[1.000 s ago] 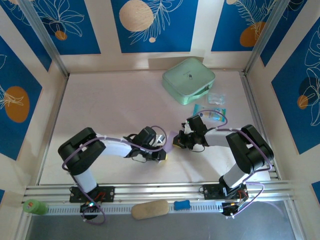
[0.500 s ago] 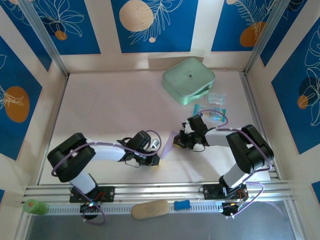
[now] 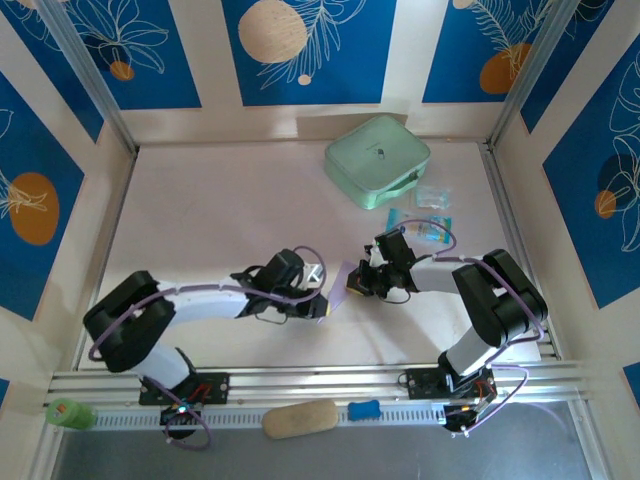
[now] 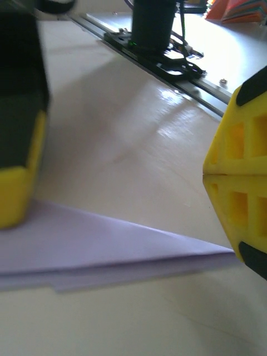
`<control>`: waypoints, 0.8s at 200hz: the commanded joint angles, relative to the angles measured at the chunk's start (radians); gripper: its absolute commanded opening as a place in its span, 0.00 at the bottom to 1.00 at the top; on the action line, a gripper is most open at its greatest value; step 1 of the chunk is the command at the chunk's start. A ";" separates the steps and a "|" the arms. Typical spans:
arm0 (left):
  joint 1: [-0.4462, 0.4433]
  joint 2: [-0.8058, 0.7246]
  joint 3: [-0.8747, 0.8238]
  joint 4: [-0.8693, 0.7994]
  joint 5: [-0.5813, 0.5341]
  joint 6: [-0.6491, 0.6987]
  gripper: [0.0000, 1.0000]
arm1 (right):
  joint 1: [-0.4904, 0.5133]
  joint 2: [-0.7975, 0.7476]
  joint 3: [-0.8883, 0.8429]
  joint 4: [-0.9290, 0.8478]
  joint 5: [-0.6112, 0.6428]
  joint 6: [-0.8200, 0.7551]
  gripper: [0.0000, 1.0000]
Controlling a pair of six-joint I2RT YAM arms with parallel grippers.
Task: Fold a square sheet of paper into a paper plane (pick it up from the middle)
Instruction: Fold the wing for the fifth time at the center of the table.
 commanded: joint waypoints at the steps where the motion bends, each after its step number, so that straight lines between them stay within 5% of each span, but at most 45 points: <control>1: -0.006 0.097 0.054 0.016 -0.001 0.023 0.00 | -0.009 0.030 -0.019 -0.052 0.050 -0.007 0.01; 44: -0.007 0.159 -0.010 0.020 0.007 0.004 0.00 | -0.011 0.034 -0.020 -0.053 0.051 -0.011 0.00; 160: -0.016 -0.028 -0.222 -0.008 -0.009 -0.023 0.00 | -0.025 0.028 -0.024 -0.053 0.045 -0.019 0.00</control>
